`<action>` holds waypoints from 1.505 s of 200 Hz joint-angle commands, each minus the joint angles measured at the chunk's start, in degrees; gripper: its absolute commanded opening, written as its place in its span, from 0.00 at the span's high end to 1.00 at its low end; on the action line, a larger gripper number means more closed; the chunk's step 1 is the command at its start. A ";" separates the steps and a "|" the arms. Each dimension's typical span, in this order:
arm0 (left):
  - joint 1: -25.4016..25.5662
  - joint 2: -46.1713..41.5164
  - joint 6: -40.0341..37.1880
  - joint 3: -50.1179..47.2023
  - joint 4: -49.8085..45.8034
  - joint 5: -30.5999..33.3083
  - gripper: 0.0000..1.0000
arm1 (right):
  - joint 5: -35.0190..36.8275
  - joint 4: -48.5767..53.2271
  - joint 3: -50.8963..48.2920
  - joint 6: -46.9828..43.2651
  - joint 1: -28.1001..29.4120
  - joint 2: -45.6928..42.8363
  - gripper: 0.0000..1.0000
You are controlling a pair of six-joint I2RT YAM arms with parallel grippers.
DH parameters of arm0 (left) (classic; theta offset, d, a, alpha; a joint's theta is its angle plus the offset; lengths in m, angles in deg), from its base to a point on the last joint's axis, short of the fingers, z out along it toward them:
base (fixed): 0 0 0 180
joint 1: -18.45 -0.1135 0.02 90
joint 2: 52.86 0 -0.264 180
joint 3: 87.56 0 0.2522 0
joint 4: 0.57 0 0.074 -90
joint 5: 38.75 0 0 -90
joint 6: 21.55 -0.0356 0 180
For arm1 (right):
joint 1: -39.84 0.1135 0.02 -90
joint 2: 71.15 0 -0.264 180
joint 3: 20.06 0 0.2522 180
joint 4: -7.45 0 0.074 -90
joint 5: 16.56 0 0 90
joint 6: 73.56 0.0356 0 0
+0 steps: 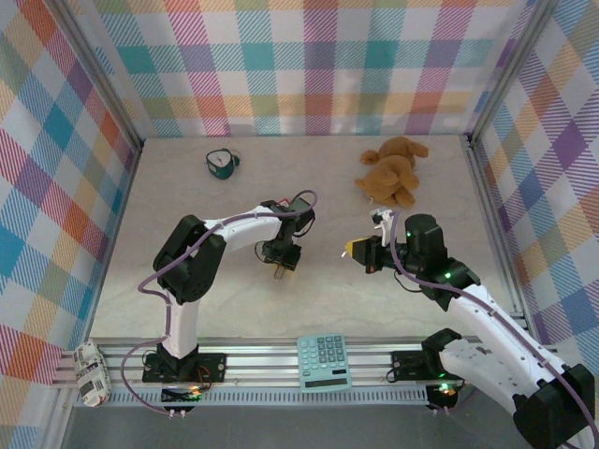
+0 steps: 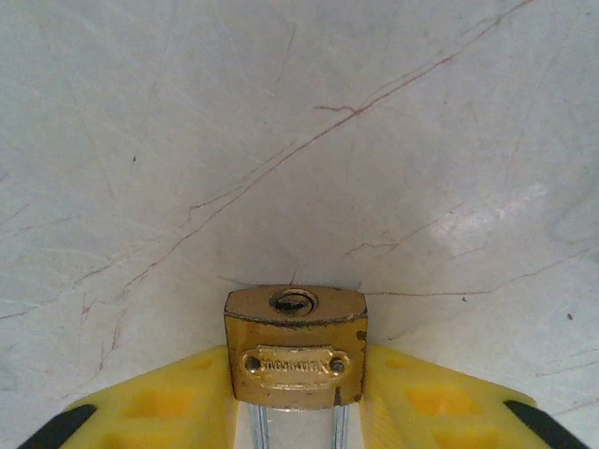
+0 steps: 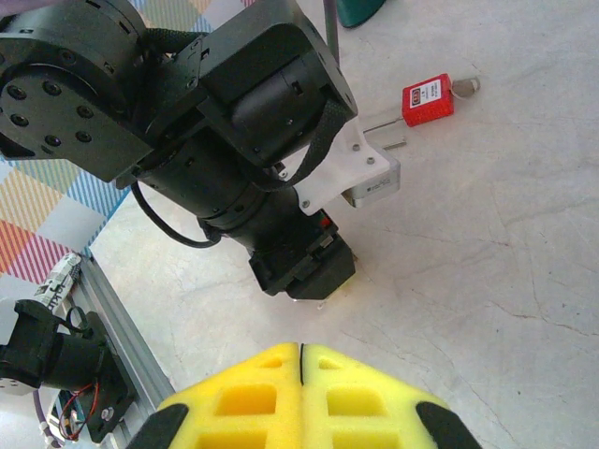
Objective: Unlock with the key
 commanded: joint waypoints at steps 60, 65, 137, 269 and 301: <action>-1.37 -3.63 -5.16 -0.52 3.18 2.12 0.72 | 0.00 0.29 0.39 -0.10 0.47 -0.56 0.99; -1.43 -3.98 -5.53 -0.52 3.25 1.96 0.72 | 0.06 0.29 0.38 -0.10 0.47 -0.56 0.99; -0.68 -13.16 -5.64 -5.49 10.82 0.64 0.79 | 2.02 1.18 1.21 0.90 0.64 0.39 1.00; 15.30 -38.32 -16.48 -34.12 54.48 17.62 0.81 | 15.86 -7.54 0.41 12.28 8.19 1.16 1.00; 17.88 -38.51 -18.71 -34.86 57.04 18.57 0.81 | 20.88 -9.56 -0.35 14.72 11.08 1.19 1.00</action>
